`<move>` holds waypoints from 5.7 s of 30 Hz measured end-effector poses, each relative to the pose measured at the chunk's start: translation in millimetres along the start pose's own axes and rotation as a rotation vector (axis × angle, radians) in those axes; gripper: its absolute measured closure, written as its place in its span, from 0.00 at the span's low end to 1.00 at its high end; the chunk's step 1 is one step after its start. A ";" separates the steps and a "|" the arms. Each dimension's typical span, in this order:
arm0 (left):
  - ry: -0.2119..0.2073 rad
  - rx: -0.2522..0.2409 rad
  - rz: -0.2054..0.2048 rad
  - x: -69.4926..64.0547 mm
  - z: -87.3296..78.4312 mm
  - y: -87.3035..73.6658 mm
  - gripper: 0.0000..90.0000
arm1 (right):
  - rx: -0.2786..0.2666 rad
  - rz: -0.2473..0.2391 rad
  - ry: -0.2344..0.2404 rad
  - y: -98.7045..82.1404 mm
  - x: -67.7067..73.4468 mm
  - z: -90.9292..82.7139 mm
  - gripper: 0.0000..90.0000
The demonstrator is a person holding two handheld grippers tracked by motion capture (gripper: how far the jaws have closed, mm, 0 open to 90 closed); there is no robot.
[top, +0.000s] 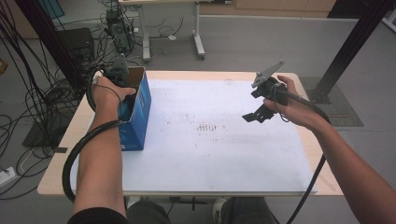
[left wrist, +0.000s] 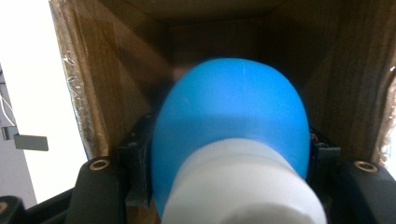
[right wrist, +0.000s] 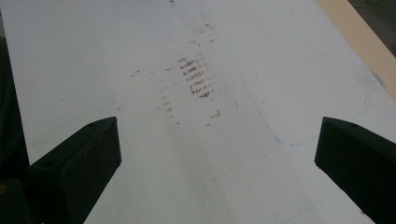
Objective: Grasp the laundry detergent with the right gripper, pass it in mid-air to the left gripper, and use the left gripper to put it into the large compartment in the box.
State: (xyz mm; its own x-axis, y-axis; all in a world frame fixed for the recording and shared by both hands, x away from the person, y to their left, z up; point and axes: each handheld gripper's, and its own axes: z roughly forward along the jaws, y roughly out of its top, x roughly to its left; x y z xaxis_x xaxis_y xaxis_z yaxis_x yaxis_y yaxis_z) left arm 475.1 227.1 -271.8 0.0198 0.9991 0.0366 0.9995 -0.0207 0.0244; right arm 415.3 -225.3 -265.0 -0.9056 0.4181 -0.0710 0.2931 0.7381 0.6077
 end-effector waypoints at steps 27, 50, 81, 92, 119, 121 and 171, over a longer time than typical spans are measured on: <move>-0.006 -0.006 0.001 1.6 0.2 -0.2 0.41 | 0.009 -0.003 -0.013 -1.4 -2.6 -2.9 0.00; -0.004 -0.010 0.002 1.0 0.3 -0.5 0.41 | 0.005 -0.003 -0.016 -1.4 -2.2 -4.9 0.00; -0.010 -0.025 -0.002 2.6 0.4 -1.9 0.40 | 0.004 0.012 -0.026 -7.8 -1.2 -6.7 0.00; -0.024 -0.032 -0.003 4.0 0.0 -2.5 0.38 | -0.006 0.011 -0.022 -6.3 -2.0 -5.9 0.00; 0.012 -0.054 0.090 -8.5 -46.7 -18.2 0.25 | -0.008 0.004 -0.029 0.9 -1.0 -7.9 0.00; 0.010 -0.061 0.098 -9.7 -52.8 -19.9 0.23 | -0.005 0.007 -0.032 1.4 -1.5 -9.0 0.00; -0.138 -0.255 0.443 -153.5 -97.7 11.6 0.13 | 0.164 0.030 -0.088 -4.4 -33.3 -28.7 0.00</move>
State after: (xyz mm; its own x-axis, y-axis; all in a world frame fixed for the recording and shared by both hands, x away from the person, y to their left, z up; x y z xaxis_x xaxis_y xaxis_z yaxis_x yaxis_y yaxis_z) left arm 481.3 70.0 -179.5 0.4596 0.8875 -0.0327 0.8569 -0.4335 0.2789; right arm 435.4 -257.6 -242.6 -0.8676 0.4806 -0.1276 0.3724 0.7980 0.4738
